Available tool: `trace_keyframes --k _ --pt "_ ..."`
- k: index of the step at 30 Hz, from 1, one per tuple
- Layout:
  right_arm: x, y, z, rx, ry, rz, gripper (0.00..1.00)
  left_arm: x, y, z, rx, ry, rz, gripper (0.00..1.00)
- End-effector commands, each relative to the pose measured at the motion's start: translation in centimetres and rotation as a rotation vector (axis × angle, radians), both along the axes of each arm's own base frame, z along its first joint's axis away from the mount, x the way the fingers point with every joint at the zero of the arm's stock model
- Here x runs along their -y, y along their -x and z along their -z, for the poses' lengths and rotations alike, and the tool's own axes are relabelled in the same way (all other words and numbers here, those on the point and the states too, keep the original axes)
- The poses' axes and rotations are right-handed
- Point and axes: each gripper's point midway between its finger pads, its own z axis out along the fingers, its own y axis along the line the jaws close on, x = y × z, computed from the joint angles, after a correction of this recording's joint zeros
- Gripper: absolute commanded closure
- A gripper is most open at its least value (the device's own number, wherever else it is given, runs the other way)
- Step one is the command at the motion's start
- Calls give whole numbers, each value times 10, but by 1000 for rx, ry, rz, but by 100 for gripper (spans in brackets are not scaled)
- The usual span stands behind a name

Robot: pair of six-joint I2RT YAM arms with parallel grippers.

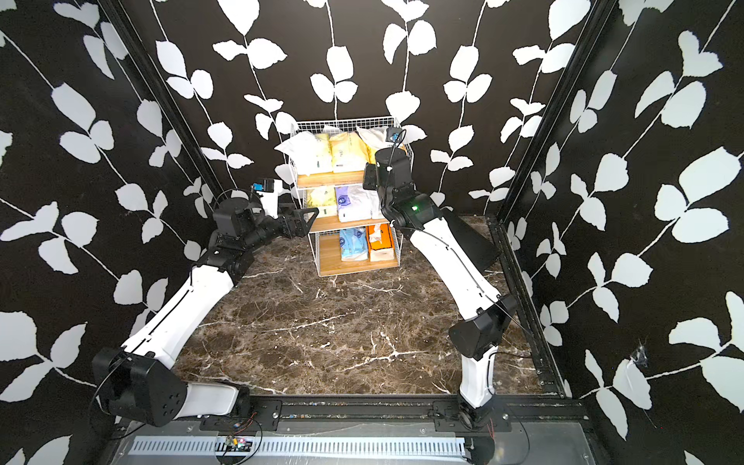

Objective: Remove the tissue boxes from the shelf
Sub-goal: Move the box of tissues to the shelf.

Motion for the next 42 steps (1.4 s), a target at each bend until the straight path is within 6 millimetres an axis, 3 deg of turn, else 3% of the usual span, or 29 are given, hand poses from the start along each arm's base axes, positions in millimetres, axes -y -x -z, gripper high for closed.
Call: trace_keyframes --k 1,12,17,20,23,28,33,42 --pt "9 10 -13 38 -15 22 100 -3 8 -14 47 14 6 1" --pt "13 14 -14 44 10 27 100 -2 8 -13 38 20 13 1" --pt "15 15 -16 46 21 29 92 -2 8 -14 43 19 12 1" --pt "17 17 -19 52 23 34 81 -2 8 -14 44 19 12 1" --pt "19 19 -23 57 22 38 56 -2 7 -13 42 18 13 1" --pt "24 19 -33 65 11 53 31 -2 7 -11 38 20 12 1" --pt "29 21 -47 61 5 71 23 -1 10 -16 44 30 22 1" --pt "31 18 -53 70 -30 93 21 -3 13 -24 57 48 25 1"
